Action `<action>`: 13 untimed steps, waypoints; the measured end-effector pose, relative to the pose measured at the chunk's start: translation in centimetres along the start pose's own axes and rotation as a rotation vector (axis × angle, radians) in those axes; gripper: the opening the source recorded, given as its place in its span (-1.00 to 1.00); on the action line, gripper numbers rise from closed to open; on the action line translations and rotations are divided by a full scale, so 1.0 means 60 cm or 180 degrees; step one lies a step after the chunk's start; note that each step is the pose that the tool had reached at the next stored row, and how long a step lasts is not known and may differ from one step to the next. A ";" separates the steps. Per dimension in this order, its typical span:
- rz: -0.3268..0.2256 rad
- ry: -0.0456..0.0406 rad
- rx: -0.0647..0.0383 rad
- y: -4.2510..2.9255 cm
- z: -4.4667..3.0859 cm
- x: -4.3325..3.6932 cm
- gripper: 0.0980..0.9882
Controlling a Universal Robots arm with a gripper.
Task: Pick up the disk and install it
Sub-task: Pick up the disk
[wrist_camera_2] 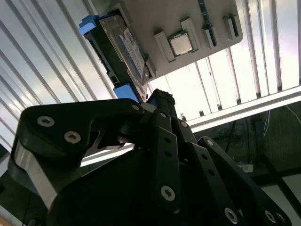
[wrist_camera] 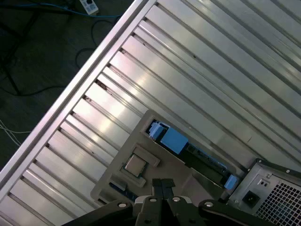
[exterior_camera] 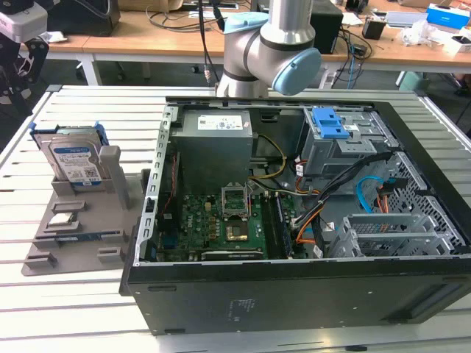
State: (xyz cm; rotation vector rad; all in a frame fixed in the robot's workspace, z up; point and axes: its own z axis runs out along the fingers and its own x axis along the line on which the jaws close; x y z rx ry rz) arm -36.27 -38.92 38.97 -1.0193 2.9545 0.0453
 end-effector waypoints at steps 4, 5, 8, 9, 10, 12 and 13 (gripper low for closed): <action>-0.0203 0.0005 -0.0005 0.000 0.000 0.000 -0.98; -0.0230 0.0005 -0.0006 0.000 0.000 0.000 -0.98; -0.0365 0.0008 -0.0009 0.000 0.000 0.000 -0.98; -0.0391 0.0009 -0.0010 0.000 0.000 0.000 -0.98; -0.0426 0.0009 -0.0011 0.000 0.000 0.000 -0.98; -0.0533 0.0012 -0.0013 0.000 0.000 0.000 -0.98; -0.0576 0.0013 -0.0014 0.000 0.000 0.000 -0.98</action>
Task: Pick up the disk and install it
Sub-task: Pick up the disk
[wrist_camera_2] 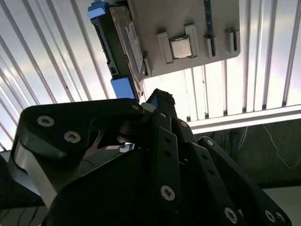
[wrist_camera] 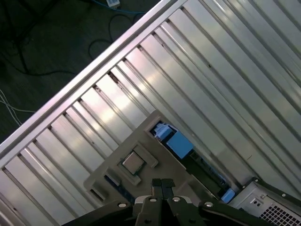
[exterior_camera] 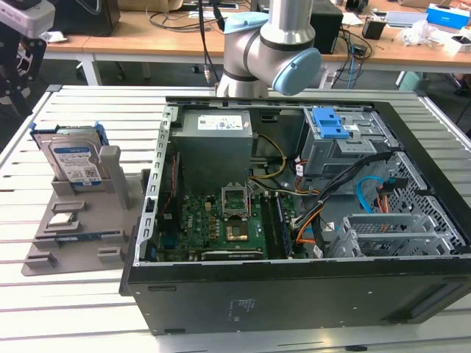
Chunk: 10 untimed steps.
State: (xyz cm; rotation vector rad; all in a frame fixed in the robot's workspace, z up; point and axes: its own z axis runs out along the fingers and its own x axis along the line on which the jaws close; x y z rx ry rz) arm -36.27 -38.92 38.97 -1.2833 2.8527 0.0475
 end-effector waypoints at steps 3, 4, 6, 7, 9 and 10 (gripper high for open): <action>-0.0114 0.0003 -0.0003 0.000 0.000 0.000 -0.98; -0.0168 0.0004 -0.0004 0.000 0.000 0.000 -0.98; -0.0282 0.0006 -0.0007 0.000 0.000 0.000 -0.98; -0.0320 0.0007 -0.0008 0.000 0.000 0.000 -0.98; -0.0408 0.0009 -0.0010 0.000 0.000 0.000 -0.98; -0.0447 0.0010 -0.0011 0.000 0.000 0.000 -0.98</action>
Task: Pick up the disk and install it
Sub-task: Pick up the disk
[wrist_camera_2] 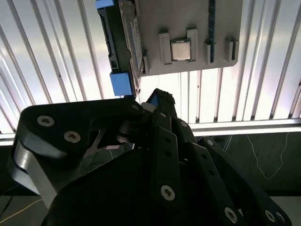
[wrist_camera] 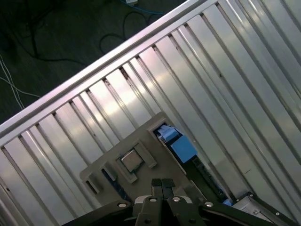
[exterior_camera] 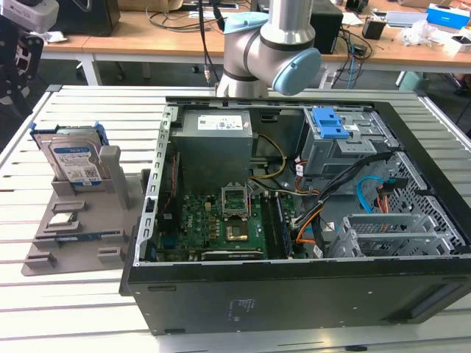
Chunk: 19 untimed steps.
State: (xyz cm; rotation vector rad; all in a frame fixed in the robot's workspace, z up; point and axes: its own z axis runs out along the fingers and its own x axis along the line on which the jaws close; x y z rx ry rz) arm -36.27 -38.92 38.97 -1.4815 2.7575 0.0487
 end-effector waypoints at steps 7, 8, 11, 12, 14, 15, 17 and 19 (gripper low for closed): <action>-0.0316 0.0007 -0.0008 0.000 0.000 0.000 -0.98; -0.0346 0.0008 -0.0008 0.000 0.000 0.000 -0.98; -0.0406 0.0009 -0.0010 0.000 0.000 0.000 -0.98; -0.0426 0.0009 -0.0011 0.000 0.000 0.000 -0.98; -0.0489 0.0011 -0.0012 0.000 0.000 0.000 -0.98; -0.0520 0.0011 -0.0013 0.000 0.000 0.000 -0.98; -0.0608 0.0013 -0.0015 0.000 0.000 0.000 -0.98; -0.0687 0.0015 -0.0017 0.000 0.000 0.000 -0.98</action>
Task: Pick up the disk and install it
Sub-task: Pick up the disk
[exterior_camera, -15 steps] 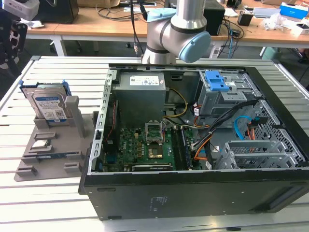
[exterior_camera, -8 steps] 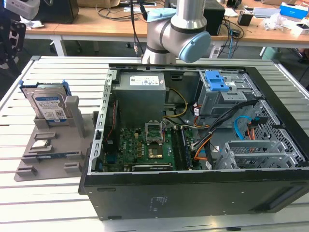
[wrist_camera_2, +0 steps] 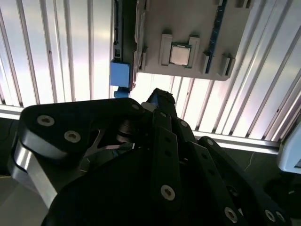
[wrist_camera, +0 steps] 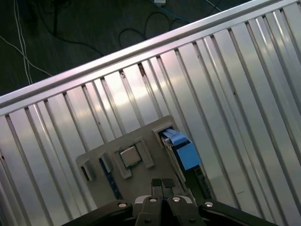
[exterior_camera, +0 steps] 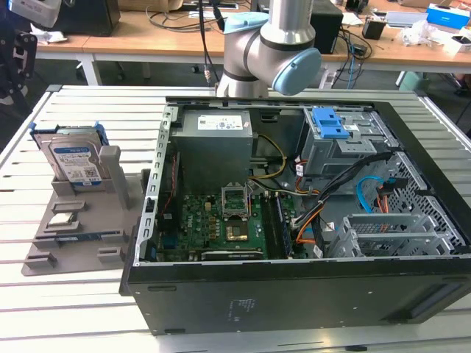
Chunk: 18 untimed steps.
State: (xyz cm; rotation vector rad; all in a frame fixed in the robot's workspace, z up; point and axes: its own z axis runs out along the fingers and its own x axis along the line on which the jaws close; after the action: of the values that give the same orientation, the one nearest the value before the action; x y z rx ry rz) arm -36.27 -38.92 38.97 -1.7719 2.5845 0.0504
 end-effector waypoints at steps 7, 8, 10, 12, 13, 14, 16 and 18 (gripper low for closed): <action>-0.0247 0.0006 -0.0006 0.000 0.000 0.000 -0.98; -0.0272 0.0006 -0.0007 0.000 0.000 0.000 -0.98; -0.0342 0.0008 -0.0009 0.000 0.000 0.000 -0.98; -0.0407 0.0009 -0.0010 0.000 0.000 0.000 -0.98; -0.0440 0.0010 -0.0011 0.000 0.000 0.000 -0.98; -0.0484 0.0011 -0.0012 0.000 0.000 0.000 -0.98; -0.0535 0.0012 -0.0013 0.000 0.000 0.000 -0.98; -0.0587 0.0013 -0.0014 0.000 0.000 0.000 -0.98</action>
State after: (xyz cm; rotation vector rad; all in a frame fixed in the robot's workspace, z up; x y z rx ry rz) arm -36.27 -38.92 38.97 -2.0045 2.4125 0.0513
